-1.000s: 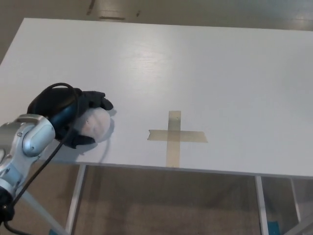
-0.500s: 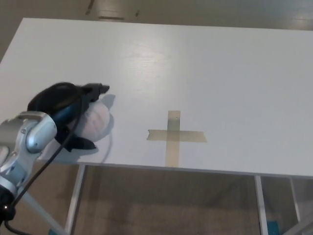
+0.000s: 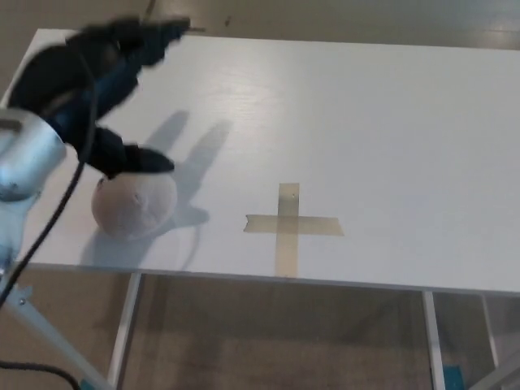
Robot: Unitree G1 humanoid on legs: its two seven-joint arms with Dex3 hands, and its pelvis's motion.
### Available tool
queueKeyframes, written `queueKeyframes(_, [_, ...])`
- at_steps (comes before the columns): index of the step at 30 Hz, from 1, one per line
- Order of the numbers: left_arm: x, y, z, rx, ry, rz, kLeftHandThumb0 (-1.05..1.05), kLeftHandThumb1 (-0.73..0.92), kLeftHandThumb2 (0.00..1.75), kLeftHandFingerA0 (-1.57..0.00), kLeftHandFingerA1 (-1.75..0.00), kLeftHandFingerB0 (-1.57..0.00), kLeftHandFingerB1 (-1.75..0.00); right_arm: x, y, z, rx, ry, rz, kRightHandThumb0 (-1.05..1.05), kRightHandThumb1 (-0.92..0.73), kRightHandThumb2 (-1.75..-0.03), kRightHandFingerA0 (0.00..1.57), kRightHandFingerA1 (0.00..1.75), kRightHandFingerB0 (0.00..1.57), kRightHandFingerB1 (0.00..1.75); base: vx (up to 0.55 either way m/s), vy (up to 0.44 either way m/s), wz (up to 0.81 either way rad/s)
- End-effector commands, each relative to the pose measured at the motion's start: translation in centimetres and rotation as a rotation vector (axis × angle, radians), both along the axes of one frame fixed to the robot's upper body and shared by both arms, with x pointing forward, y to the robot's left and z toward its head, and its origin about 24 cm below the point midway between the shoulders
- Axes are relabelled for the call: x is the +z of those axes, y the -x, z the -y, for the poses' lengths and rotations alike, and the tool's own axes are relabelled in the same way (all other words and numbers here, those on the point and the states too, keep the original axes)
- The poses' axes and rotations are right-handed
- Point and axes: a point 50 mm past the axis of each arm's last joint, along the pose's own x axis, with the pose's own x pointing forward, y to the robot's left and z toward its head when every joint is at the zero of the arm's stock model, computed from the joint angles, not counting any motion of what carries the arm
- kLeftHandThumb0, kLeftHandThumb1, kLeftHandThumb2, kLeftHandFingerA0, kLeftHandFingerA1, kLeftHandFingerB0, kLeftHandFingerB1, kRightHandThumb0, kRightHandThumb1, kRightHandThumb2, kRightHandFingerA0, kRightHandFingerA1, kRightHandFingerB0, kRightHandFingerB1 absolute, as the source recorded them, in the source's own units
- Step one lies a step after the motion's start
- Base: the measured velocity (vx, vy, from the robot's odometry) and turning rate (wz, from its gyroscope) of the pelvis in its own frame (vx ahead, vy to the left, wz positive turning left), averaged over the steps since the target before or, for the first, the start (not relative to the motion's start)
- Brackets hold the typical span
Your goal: Use the left hand to take the pink dumpling toy on a person's hand and put it on the desk.
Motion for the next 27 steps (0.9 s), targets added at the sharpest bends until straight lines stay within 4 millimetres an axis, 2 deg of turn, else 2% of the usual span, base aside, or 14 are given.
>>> queueKeyframes(1, [4.7, 2.5, 0.2, -0.117, 0.034, 0.142, -0.97, 0.36, 0.74, 0.0, 0.0, 0.0, -0.06, -0.1, 0.5, 0.5, -0.015, -0.002, -0.014, -0.22, -0.69, -0.6, 0.65, 0.45, 0.54, 0.43, 0.0, 0.0, 0.0])
queueKeyframes(5, [6.3, 4.2, -0.1, -0.162, 0.039, 0.21, -0.94, 0.35, 0.74, 0.0, 0.0, 0.0, -0.07, 0.0, 0.1, 0.2, -0.005, -0.002, -0.012, -0.22, -0.69, -0.61, 0.65, 0.45, 0.53, 0.42, 0.0, 0.0, 0.0])
queueKeyframes(6, [7.0, 5.8, -0.4, -0.196, 0.042, 0.246, -0.97, 0.45, 0.68, 0.0, -0.05, 0.0, -0.12, -0.1, 0.2, 0.2, -0.003, -0.003, -0.015, -0.22, -0.69, -0.61, 0.65, 0.45, 0.54, 0.43, 0.0, 0.0, 0.0])
queueKeyframes(7, [7.2, 6.8, -0.5, -0.216, 0.041, 0.269, -0.72, 0.36, 0.85, 0.0, 0.0, 0.0, -0.09, -0.1, 0.2, 0.1, 0.0, -0.002, -0.016, -0.22, -0.69, -0.6, 0.65, 0.45, 0.54, 0.43, 0.0, 0.0, 0.0])
queueKeyframes(11, [7.3, 9.5, -0.8, -0.262, 0.035, 0.3, -0.71, 0.36, 0.85, 0.0, -0.01, 0.0, -0.11, -0.1, 0.1, 0.0, 0.012, -0.001, -0.023, -0.22, -0.7, -0.61, 0.64, 0.45, 0.53, 0.42, 0.0, 0.0, 0.0])
queueKeyframes(15, [6.4, 12.5, -1.3, -0.318, 0.043, 0.286, -0.68, 0.38, 0.83, 0.0, -0.07, -0.07, -0.23, -0.6, 1.0, 0.0, 0.015, -0.001, -0.053, -0.23, -0.7, -0.61, 0.63, 0.44, 0.52, 0.42, 0.0, 0.0, 0.0])
queueKeyframes(16, [6.0, 13.3, -1.5, -0.337, 0.055, 0.275, -0.79, 0.46, 0.59, 0.0, -0.2, -0.09, -0.27, -0.6, 1.1, 0.0, 0.013, -0.003, -0.054, -0.23, -0.7, -0.61, 0.62, 0.44, 0.52, 0.42, 0.0, 0.0, 0.0])
queueKeyframes(19, [4.8, 15.2, -1.8, -0.375, 0.095, 0.233, -0.72, 0.47, 0.55, 0.0, -0.25, -0.13, -0.28, -0.8, 1.5, 0.1, 0.011, -0.004, -0.064, -0.23, -0.7, -0.61, 0.62, 0.44, 0.52, 0.42, 0.0, 0.0, 0.0])
queueKeyframes(20, [4.3, 15.7, -2.0, -0.395, 0.125, 0.203, -0.65, 0.4, 0.73, -0.07, -0.23, -0.13, -0.38, -0.9, 1.8, 0.1, 0.01, -0.005, -0.07, -0.24, -0.7, -0.61, 0.62, 0.44, 0.52, 0.42, 0.0, 0.0, 0.0])
queueKeyframes(21, [4.3, 15.7, -2.0, -0.395, 0.125, 0.203, -0.65, 0.4, 0.73, -0.07, -0.23, -0.13, -0.38, -0.9, 1.8, 0.1, 0.01, -0.005, -0.07, -0.24, -0.7, -0.61, 0.62, 0.44, 0.52, 0.42, 0.0, 0.0, 0.0])
queueKeyframes(22, [2.6, 17.2, -2.3, -0.454, 0.228, 0.085, -0.32, 0.29, 0.87, -0.01, -0.51, 0.0, -0.45, -1.3, 2.6, 0.1, 0.012, -0.002, -0.088, -0.25, -0.7, -0.61, 0.62, 0.44, 0.52, 0.42, 0.0, 0.0, 0.0])
queueKeyframes(25, [1.3, 18.3, -2.3, -0.503, 0.31, -0.032, -0.32, 0.34, 0.9, -0.02, -0.51, 0.0, -0.45, -1.5, 3.0, 0.1, 0.011, 0.007, -0.104, -0.25, -0.7, -0.61, 0.62, 0.44, 0.52, 0.42, 0.0, 0.0, 0.0])
queueKeyframes(26, [0.7, 18.9, -2.4, -0.525, 0.347, -0.096, -0.64, 0.48, 0.75, -0.07, -0.38, -0.2, -0.39, -1.5, 3.1, 0.1, 0.009, 0.007, -0.111, -0.26, -0.7, -0.61, 0.62, 0.44, 0.53, 0.42, 0.0, 0.0, 0.0])
queueKeyframes(27, [0.3, 19.3, -2.5, -0.538, 0.372, -0.138, -0.64, 0.48, 0.75, -0.07, -0.38, -0.2, -0.39, -1.6, 3.2, 0.0, 0.008, 0.007, -0.116, -0.26, -0.7, -0.61, 0.62, 0.44, 0.53, 0.42, 0.0, 0.0, 0.0])
